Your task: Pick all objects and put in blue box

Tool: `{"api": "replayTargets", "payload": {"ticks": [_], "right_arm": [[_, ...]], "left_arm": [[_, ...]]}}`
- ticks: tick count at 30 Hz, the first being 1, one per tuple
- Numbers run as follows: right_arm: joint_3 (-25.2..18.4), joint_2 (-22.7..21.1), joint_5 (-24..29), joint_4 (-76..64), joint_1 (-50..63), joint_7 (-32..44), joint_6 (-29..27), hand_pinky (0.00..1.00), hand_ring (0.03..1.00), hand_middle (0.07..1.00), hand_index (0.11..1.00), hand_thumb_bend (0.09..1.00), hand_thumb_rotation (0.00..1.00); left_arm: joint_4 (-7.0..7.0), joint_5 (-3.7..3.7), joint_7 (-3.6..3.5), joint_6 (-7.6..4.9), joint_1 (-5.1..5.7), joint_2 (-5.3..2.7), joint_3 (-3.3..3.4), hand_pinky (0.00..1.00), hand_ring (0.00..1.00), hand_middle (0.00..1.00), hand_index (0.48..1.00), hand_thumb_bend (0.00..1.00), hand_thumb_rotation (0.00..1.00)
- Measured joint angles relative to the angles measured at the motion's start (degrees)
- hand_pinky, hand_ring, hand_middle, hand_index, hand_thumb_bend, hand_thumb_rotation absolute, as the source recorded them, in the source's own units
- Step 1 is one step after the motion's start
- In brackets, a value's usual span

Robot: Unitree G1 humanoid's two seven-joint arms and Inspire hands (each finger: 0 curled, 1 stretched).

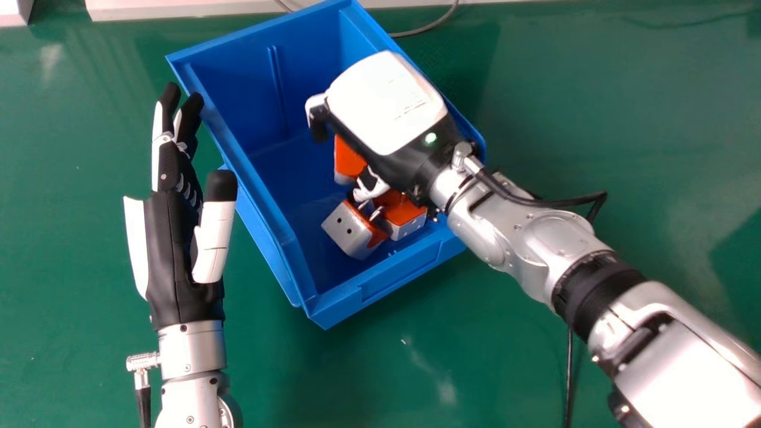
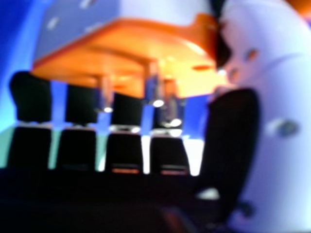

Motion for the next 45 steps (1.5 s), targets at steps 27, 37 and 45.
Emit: {"api": "replayTargets", "payload": {"ticks": [27,37,45], "right_arm": [[7.4,-0.3,-0.2,3.7,-2.5,-7.0,8.0,0.9,0.922,0.936,0.925,0.913,0.37],[4.8,-2.4,1.5,-3.2,0.3,-11.1,8.4,0.99,0.992,0.994,0.993,0.978,0.51],[0.7,-5.6,2.7,-22.7,7.7,-4.3,14.0,1.0,0.999,0.999,0.999,0.976,0.55]], "left_arm": [[0.02,1.15,0.62,0.18,-0.04,-0.06,-0.16,0.98,0.95,0.93,0.952,0.92,0.9],[0.02,1.17,0.62,0.2,-0.02,-0.04,-0.14,0.98,0.95,0.93,0.952,0.92,0.9],[-0.04,1.28,0.61,0.26,0.14,0.0,-0.15,0.97,0.95,0.93,0.951,0.93,0.9]]}}
